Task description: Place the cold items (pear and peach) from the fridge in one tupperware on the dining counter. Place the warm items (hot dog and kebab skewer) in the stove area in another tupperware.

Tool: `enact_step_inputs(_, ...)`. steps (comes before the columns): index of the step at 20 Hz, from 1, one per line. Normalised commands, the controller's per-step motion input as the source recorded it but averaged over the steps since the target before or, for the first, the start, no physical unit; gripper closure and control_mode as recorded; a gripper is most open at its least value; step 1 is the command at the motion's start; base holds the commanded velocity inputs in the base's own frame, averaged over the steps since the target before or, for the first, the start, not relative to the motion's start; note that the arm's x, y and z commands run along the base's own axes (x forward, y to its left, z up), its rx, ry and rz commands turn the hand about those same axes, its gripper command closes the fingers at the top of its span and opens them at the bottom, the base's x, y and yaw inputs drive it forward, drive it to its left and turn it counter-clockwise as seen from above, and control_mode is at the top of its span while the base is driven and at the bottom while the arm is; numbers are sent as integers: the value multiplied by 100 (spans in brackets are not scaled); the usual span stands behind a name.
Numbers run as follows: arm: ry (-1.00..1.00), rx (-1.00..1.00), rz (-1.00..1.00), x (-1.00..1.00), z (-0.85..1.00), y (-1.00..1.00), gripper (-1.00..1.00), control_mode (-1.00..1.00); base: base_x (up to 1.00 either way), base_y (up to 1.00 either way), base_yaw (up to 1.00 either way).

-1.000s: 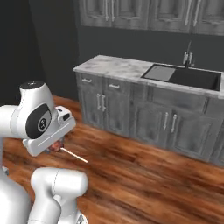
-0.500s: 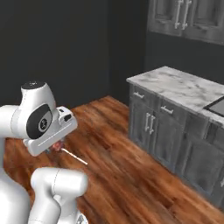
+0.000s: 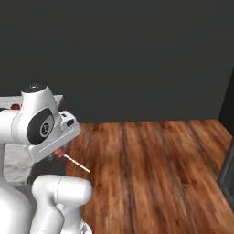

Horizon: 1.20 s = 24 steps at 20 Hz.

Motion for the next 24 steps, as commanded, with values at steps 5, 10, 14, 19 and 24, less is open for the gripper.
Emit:
enact_step_inputs(5, 0, 0, 0, 0, 0, 0, 100, 100, 28, -72, 55)
enact_step_inputs(10, 0, 0, 0, 0, 0, 0, 100, 100, 59, -100, 25)
enact_step_inputs(14, 0, 0, 0, 0, 0, 0, 100, 100, 100, -88, 15)
enact_step_inputs(19, 0, 0, 0, 0, 0, 0, 100, 100, 100, -69, 19)
enact_step_inputs(24, 0, 0, 0, 0, 0, 0, 100, 100, 100, -37, 18)
